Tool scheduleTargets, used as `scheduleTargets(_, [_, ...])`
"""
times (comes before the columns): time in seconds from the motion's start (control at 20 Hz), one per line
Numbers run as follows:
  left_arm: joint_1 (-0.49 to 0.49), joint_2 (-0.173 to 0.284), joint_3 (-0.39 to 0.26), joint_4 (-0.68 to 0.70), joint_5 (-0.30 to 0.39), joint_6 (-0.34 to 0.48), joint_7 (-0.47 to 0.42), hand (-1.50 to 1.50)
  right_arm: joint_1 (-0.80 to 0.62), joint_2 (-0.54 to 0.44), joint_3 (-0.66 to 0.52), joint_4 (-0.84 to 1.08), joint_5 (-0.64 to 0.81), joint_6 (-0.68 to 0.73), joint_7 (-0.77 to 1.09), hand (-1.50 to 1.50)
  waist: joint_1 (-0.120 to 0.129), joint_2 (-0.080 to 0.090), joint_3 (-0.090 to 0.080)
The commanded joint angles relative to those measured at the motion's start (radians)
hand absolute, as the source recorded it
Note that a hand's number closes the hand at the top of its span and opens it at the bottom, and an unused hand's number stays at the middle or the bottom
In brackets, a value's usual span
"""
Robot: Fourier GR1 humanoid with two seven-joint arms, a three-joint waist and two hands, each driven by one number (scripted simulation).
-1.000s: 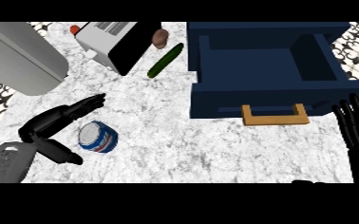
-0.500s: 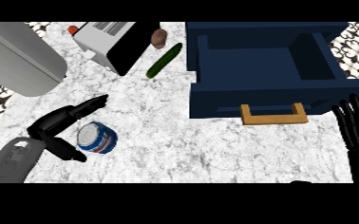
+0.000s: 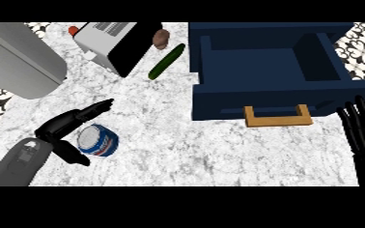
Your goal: Pick up the can, place it into the drawer and close the drawer
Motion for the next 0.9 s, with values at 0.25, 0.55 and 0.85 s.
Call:
scheduleTargets(0.25, [-0.06, -0.026, -0.065, 0.141, -0.013, -0.125, -0.211, -1.5, -0.019, -0.006, -0.016, -0.053, -0.022, -0.01, 0.054, -1.5, -0.005, 0.002, -0.001])
scheduleTargets(0.55, [-0.062, -0.041, -0.102, 0.165, -0.008, -0.124, -0.23, -1.5, 0.029, 0.01, 0.002, -0.03, -0.013, 0.013, 0.02, -1.5, 0.004, -0.001, 0.001])
scheduleTargets(0.85, [-0.075, -0.077, -0.131, 0.141, -0.009, -0.101, -0.191, -1.5, 0.005, 0.013, 0.003, -0.051, 0.004, -0.007, 0.055, -1.5, 0.023, -0.007, 0.003])
